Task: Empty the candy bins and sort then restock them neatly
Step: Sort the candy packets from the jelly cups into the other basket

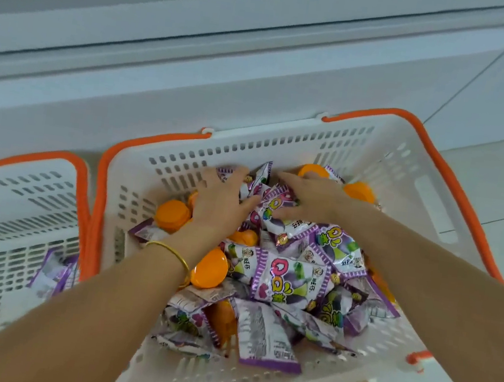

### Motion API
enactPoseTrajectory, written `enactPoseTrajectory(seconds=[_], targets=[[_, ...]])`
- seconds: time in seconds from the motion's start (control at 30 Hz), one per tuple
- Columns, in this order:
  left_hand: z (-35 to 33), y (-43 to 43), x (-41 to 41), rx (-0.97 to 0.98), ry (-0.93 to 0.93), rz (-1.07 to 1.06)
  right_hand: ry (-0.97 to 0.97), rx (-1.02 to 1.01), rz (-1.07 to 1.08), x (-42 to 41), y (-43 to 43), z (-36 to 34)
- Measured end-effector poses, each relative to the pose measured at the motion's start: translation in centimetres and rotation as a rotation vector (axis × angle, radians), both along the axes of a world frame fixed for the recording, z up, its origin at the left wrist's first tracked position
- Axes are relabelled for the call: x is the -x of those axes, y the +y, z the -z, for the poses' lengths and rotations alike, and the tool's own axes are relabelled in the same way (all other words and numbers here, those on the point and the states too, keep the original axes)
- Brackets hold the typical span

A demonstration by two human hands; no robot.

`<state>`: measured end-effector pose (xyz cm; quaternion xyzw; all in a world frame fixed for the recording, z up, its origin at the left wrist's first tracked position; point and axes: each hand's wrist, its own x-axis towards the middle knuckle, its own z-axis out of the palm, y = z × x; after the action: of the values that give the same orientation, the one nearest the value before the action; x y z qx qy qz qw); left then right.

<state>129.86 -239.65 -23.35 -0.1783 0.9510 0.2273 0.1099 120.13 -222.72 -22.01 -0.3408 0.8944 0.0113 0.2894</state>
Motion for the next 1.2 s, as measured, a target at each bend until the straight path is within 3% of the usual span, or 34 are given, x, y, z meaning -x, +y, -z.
enactPoseTrajectory(seconds=[0.17,0.33,0.5,0.73,0.93,1.07,1.2], targets=[[0.4,1.3,0.9,0.087,-0.002,-0.126,-0.136,0.048,0.118,-0.5,-0.6,0.6],[0.0,0.7,0.9,0.113,0.037,-0.072,-0.246,0.13,0.236,-1.9,-0.2,0.6],[-1.1,-0.3,0.1,-0.133,0.237,-0.066,-0.372,0.266,0.299,-3.2,-0.4,-0.9],[-7.6,-3.5,-4.3,-0.491,0.358,-0.361,-0.033,0.516,0.477,-6.0,-0.7,-4.8],[-13.8,-9.3,-11.6,-0.763,0.435,-0.587,0.114,0.88,0.561,-9.7,-4.4,-13.1],[-15.7,-14.4,-17.6,-0.927,0.405,-0.743,-0.109,1.186,0.645,-14.3,-10.1,-17.5],[-14.6,-18.2,-23.2,-0.995,0.415,-0.942,-0.425,1.223,0.681,-19.9,-17.7,-16.5]])
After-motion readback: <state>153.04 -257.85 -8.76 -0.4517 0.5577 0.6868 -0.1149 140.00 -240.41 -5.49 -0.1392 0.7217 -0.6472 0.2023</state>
